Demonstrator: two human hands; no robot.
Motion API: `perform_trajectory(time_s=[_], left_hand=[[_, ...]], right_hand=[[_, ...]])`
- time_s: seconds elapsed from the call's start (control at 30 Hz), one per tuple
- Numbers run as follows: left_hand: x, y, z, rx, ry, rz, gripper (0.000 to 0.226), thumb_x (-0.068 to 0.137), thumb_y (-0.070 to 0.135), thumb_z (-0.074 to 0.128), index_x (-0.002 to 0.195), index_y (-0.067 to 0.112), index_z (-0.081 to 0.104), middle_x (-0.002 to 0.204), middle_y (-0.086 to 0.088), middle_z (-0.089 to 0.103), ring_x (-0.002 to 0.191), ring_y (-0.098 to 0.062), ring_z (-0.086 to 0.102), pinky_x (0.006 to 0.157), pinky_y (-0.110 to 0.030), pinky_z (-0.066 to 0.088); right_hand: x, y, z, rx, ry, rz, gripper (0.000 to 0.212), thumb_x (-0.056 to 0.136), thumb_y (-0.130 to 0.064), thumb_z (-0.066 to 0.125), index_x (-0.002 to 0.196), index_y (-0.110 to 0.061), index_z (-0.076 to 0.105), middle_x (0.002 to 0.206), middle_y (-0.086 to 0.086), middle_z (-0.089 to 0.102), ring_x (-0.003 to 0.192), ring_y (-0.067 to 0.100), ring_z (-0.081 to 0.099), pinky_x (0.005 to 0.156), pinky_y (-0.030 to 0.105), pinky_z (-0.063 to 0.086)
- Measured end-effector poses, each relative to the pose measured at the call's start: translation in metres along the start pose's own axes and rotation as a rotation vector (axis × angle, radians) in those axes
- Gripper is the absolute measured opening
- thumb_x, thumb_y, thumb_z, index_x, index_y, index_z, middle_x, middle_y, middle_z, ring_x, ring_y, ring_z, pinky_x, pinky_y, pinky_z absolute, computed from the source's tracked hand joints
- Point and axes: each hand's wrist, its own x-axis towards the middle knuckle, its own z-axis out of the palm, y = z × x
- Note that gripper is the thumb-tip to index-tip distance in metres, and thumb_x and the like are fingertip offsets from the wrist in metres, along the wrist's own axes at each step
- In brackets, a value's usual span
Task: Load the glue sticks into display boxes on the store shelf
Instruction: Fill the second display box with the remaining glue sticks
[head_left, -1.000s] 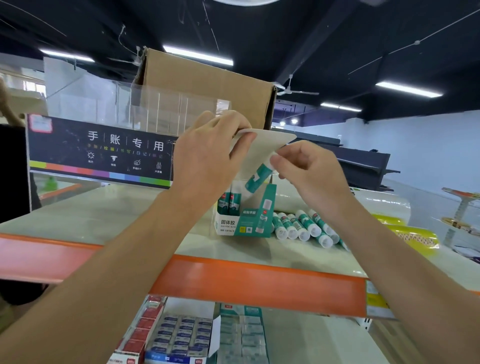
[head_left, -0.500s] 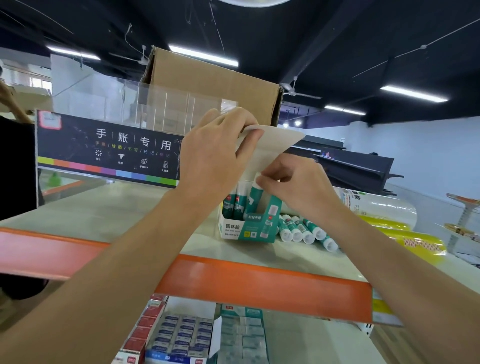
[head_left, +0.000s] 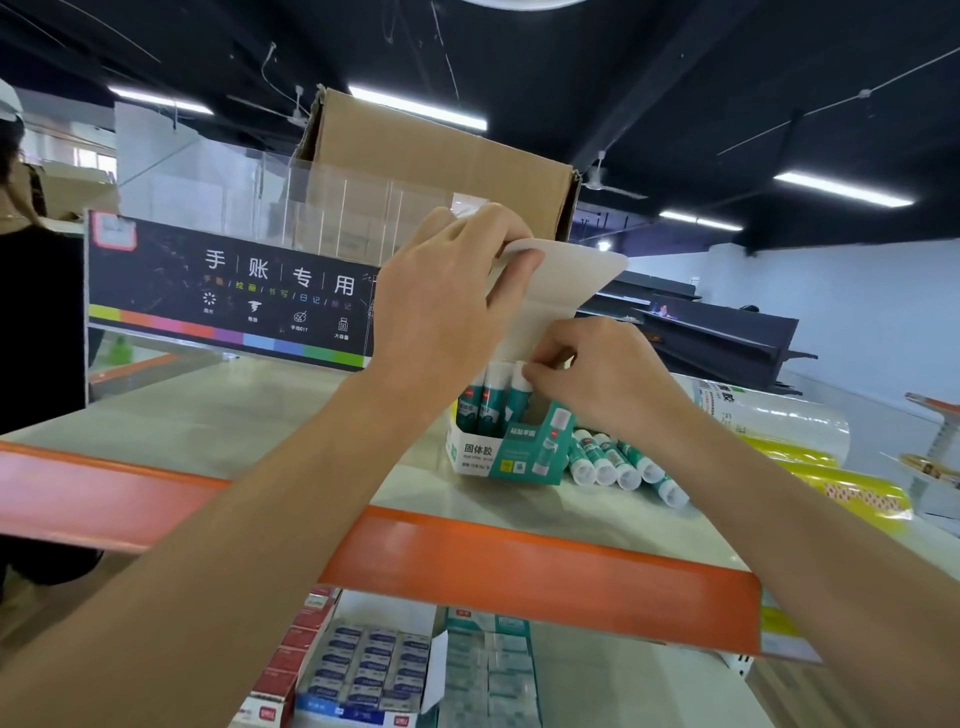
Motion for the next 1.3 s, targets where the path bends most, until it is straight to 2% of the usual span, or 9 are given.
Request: perform_trajectory(time_s=[0.1, 0.2, 0.33, 0.47, 0.57, 0.73, 0.9, 1.1, 1.3], left_hand=[[0.003, 0.001, 0.000, -0.028, 0.003, -0.026, 0.016, 0.092, 0.031, 0.056, 0.088, 0.016, 0.062, 0.076, 0.011, 0.060, 0.072, -0.011, 0.049, 0.056, -0.025, 0.039], [0.004, 0.002, 0.001, -0.037, -0.001, -0.034, 0.016, 0.092, 0.031, 0.056, 0.090, 0.017, 0.062, 0.076, 0.011, 0.060, 0.073, -0.010, 0.048, 0.058, -0.025, 0.039], [0.003, 0.002, 0.001, -0.045, -0.010, -0.034, 0.016, 0.093, 0.032, 0.055, 0.090, 0.017, 0.061, 0.077, 0.012, 0.060, 0.073, -0.009, 0.047, 0.059, -0.026, 0.039], [0.001, 0.002, 0.000, -0.053, -0.018, -0.016, 0.017, 0.092, 0.031, 0.056, 0.088, 0.016, 0.061, 0.076, 0.015, 0.055, 0.072, -0.009, 0.047, 0.058, -0.026, 0.039], [0.000, 0.001, -0.001, -0.042, -0.024, -0.014, 0.016, 0.092, 0.031, 0.056, 0.089, 0.016, 0.061, 0.077, 0.012, 0.058, 0.072, -0.009, 0.046, 0.058, -0.024, 0.038], [-0.001, 0.003, -0.002, -0.011, -0.053, -0.025, 0.018, 0.094, 0.034, 0.053, 0.090, 0.017, 0.060, 0.078, 0.018, 0.048, 0.074, -0.009, 0.047, 0.058, -0.024, 0.038], [-0.003, 0.006, -0.002, -0.007, -0.101, 0.016, 0.018, 0.094, 0.033, 0.053, 0.091, 0.017, 0.060, 0.080, 0.017, 0.048, 0.075, -0.008, 0.045, 0.060, -0.024, 0.034], [-0.005, 0.005, -0.004, -0.003, -0.120, 0.038, 0.018, 0.093, 0.033, 0.053, 0.090, 0.016, 0.060, 0.078, 0.014, 0.049, 0.075, -0.008, 0.044, 0.060, -0.021, 0.030], [-0.006, 0.007, -0.006, -0.008, -0.118, 0.045, 0.017, 0.092, 0.029, 0.055, 0.088, 0.014, 0.060, 0.075, 0.014, 0.047, 0.074, -0.009, 0.043, 0.060, -0.016, 0.023]], right_hand=[[-0.002, -0.001, 0.000, -0.032, -0.031, -0.022, 0.016, 0.084, -0.020, 0.055, 0.082, -0.015, 0.070, 0.082, -0.002, 0.068, 0.067, 0.012, 0.058, 0.059, 0.023, 0.047], [-0.003, -0.002, -0.002, -0.095, -0.051, -0.029, 0.020, 0.082, -0.018, 0.051, 0.084, -0.013, 0.070, 0.083, 0.005, 0.068, 0.075, 0.023, 0.060, 0.068, 0.036, 0.053], [-0.004, -0.005, -0.005, -0.169, -0.087, -0.061, 0.022, 0.082, -0.016, 0.048, 0.086, -0.018, 0.070, 0.086, 0.004, 0.068, 0.079, 0.022, 0.059, 0.072, 0.036, 0.053], [-0.011, -0.001, -0.006, 0.034, -0.104, -0.014, 0.022, 0.090, -0.021, 0.050, 0.092, -0.017, 0.072, 0.085, -0.002, 0.070, 0.074, 0.017, 0.062, 0.066, 0.027, 0.051], [-0.017, 0.003, -0.009, 0.166, -0.039, 0.015, 0.022, 0.096, -0.033, 0.049, 0.094, -0.025, 0.069, 0.086, -0.016, 0.066, 0.081, 0.005, 0.062, 0.065, 0.016, 0.045], [-0.015, 0.025, -0.016, 0.173, 0.079, 0.069, 0.019, 0.094, -0.037, 0.050, 0.094, -0.028, 0.068, 0.081, -0.020, 0.063, 0.075, -0.001, 0.056, 0.063, 0.016, 0.038], [-0.014, 0.053, -0.016, -0.015, -0.116, 0.149, 0.024, 0.091, -0.041, 0.057, 0.093, -0.021, 0.070, 0.091, -0.007, 0.065, 0.086, 0.011, 0.058, 0.067, 0.026, 0.042], [-0.012, 0.071, -0.015, -0.159, -0.267, 0.212, 0.025, 0.086, -0.040, 0.065, 0.092, -0.017, 0.073, 0.089, -0.005, 0.068, 0.076, 0.009, 0.059, 0.057, 0.022, 0.042], [-0.011, 0.066, -0.011, -0.290, -0.365, 0.227, 0.031, 0.084, -0.038, 0.066, 0.105, -0.016, 0.071, 0.104, 0.003, 0.068, 0.092, 0.019, 0.062, 0.072, 0.027, 0.048]])
